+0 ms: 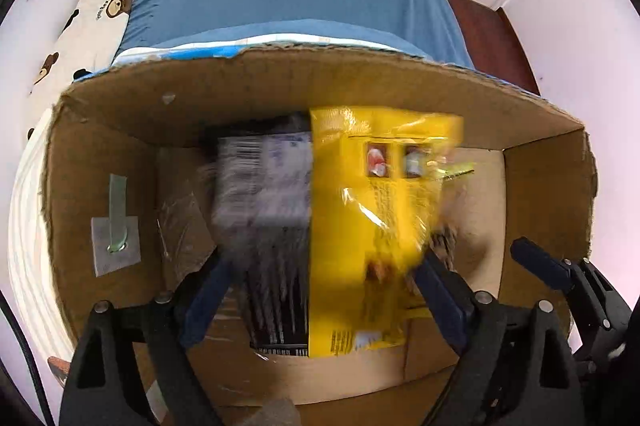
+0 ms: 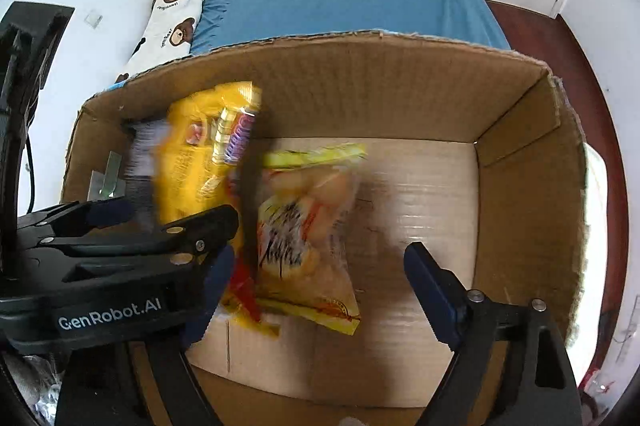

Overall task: Organize snacks
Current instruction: 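Move both tools back from the box toward the remaining snacks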

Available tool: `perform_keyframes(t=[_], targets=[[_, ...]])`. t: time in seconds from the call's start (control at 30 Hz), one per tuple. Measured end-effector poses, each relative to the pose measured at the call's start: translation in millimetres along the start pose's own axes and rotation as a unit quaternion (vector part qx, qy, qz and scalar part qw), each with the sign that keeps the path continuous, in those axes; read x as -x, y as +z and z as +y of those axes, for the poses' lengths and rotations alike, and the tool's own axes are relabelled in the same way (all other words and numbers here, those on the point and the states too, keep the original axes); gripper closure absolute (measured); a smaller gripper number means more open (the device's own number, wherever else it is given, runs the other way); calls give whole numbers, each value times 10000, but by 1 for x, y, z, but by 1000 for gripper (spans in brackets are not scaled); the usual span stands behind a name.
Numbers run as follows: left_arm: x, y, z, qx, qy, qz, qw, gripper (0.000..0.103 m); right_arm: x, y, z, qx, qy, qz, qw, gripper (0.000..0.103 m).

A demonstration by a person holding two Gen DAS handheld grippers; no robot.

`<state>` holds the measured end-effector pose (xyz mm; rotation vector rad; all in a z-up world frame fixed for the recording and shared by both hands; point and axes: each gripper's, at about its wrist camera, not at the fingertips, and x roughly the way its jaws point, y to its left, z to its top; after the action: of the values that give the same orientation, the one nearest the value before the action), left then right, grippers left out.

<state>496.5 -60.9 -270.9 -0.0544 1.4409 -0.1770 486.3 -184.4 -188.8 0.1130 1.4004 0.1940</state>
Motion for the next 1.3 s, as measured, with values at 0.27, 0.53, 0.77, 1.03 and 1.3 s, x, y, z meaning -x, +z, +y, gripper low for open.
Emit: perform_keyframes(t=[0.27,0.53,0.77,1.03,1.3], targets=[[53,-22,-10,-108,214,-673,9974,14,37,-8,-7,-107,-42,-274,9996,13],[103,-64,-18,-92,270,-1333,9907,14,95,-29,-2,-8,-156,-810,9966,13],[142,-99,-25,-87,319,-1779,9835,14,137,-63,6,134,-173,-1223,9923,13],[176,-144,-25,67,298,-2030,9787,14,176,-104,2,-45,213,-1443,9893,13],[159,-212,9,431,557,-1703,9829,13,162,-158,-9,-338,642,-926,9931,13]])
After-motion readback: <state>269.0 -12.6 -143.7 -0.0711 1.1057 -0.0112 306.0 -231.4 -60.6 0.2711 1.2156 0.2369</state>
